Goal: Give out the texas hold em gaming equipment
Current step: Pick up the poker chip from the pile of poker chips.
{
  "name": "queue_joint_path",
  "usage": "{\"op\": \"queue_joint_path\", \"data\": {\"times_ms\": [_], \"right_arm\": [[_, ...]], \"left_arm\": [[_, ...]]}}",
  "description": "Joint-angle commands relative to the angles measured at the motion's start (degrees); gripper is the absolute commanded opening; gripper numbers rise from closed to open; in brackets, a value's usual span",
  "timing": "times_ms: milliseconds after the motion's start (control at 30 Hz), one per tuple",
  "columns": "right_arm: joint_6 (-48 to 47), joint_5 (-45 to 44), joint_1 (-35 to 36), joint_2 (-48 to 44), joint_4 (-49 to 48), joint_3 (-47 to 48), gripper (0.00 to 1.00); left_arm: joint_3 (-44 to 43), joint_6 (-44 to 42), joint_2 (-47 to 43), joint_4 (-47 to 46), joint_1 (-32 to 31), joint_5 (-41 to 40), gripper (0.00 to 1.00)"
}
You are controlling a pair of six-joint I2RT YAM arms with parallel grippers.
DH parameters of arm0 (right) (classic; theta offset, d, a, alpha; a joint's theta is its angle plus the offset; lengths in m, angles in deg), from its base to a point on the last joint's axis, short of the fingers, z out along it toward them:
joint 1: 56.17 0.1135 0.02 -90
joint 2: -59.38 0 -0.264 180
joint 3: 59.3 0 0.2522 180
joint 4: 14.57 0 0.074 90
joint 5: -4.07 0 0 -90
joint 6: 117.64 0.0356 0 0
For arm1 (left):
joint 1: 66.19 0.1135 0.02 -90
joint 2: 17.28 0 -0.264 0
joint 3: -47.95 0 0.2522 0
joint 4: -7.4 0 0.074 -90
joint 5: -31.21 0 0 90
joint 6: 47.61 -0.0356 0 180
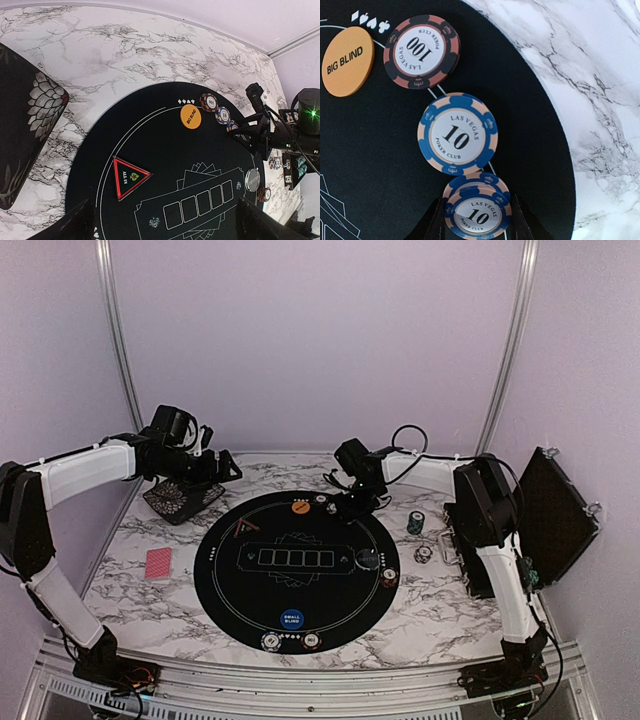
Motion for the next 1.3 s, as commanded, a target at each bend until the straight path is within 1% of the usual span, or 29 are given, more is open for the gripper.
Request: {"op": "queue_joint_path", "data": {"times_ms": [0, 833, 1000, 1267], "right_arm": [[0.5, -1.2, 0.3, -2.6, 2.1, 2.0, 0.29], [0.2, -1.8, 0.5, -3.2, 3.5, 5.9, 0.29], [-0.4, -1.9, 0.9, -1.0, 4.0, 9.5, 0.29], [-1.5, -1.4, 1.4, 4.7, 6.1, 17.9, 0.3]], "left_arm": [[0.6, 0.0, -0.8, 1.0, 0.3, 0.5, 0.99], [0.6, 0.0, -0.4, 1.0, 0.3, 0.7, 0.99], [0.6, 0.0, -0.4, 1.0, 0.3, 0.7, 0.99], [0.8, 0.1, -0.4, 1.0, 0.3, 0.7, 0.99]]}}
